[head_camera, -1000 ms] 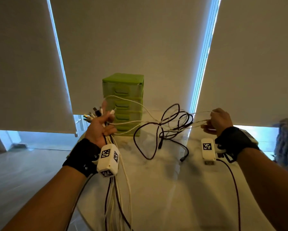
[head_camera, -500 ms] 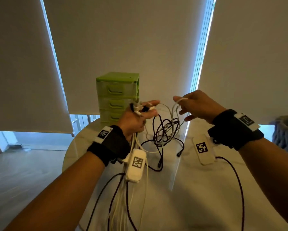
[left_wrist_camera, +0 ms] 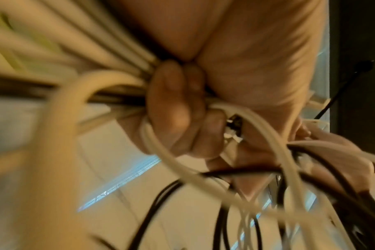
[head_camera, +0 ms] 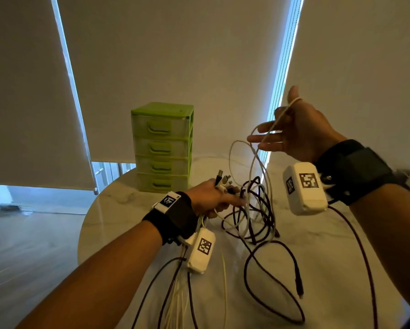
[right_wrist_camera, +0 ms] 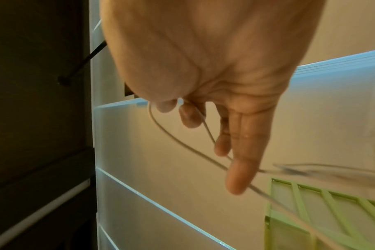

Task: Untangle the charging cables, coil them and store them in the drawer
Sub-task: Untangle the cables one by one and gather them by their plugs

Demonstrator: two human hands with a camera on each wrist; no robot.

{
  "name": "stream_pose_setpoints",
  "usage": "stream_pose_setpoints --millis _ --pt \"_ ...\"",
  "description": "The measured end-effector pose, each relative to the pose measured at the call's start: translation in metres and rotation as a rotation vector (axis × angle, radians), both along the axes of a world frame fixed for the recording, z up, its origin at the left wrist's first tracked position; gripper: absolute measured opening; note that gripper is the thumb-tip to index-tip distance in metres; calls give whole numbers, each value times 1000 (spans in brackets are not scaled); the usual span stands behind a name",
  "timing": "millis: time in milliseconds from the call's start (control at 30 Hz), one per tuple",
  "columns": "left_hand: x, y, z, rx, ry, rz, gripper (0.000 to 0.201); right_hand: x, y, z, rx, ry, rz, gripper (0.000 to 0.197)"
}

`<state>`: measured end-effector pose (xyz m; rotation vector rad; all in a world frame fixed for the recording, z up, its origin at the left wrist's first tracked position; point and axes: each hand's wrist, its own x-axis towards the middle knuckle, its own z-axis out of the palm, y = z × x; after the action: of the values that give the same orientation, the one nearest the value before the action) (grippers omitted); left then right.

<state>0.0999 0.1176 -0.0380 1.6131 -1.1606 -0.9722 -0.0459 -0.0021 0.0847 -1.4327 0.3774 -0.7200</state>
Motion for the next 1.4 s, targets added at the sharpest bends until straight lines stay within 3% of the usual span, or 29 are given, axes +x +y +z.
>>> stream_pose_setpoints --millis 100,167,333,400,467,533,633,700,800,900,1000,1067,1133,1200,1233,1333,1400 --pt "6 7 -6 9 -36 105 20 -3 -15 0 144 -166 -25 49" --pt "21 14 -11 -8 33 234 18 -11 -25 1 208 -195 -105 45" --pt "61 17 -21 -193 425 685 18 -15 -36 -19 107 88 -257 48" --pt "67 20 -24 -311 632 762 19 -9 -34 -29 33 195 -286 43" --pt "67 23 -27 -394 697 719 17 -3 -29 -36 3 258 -218 39" --pt "61 22 -27 -442 658 583 13 4 -21 -43 9 256 -126 39" --pt "39 19 -20 -403 471 330 34 19 -7 -43 68 163 -18 58" --pt "20 13 -15 -313 310 232 35 30 3 -38 109 116 39 65" --pt "0 -1 -17 -228 181 94 37 40 17 -27 152 45 116 57" --pt "-12 -8 -17 -246 114 148 25 36 16 -22 -1 53 36 36" --pt "-2 -3 -13 -386 395 327 24 21 -8 -40 -256 118 -316 41" --pt "13 3 -12 -436 505 396 21 13 -20 -64 -247 181 -413 35" --pt "27 5 -16 -483 504 379 31 12 -17 -89 -228 403 -281 31" --pt "31 8 -17 -490 511 344 47 18 -3 -107 -350 740 -11 33" --pt "32 9 -17 -497 522 328 49 23 3 -111 -392 806 64 30" --pt "40 15 -15 -506 583 373 34 34 5 -112 -399 669 24 15" --pt "57 22 -17 -508 644 473 43 27 -14 -106 -349 557 -98 11"
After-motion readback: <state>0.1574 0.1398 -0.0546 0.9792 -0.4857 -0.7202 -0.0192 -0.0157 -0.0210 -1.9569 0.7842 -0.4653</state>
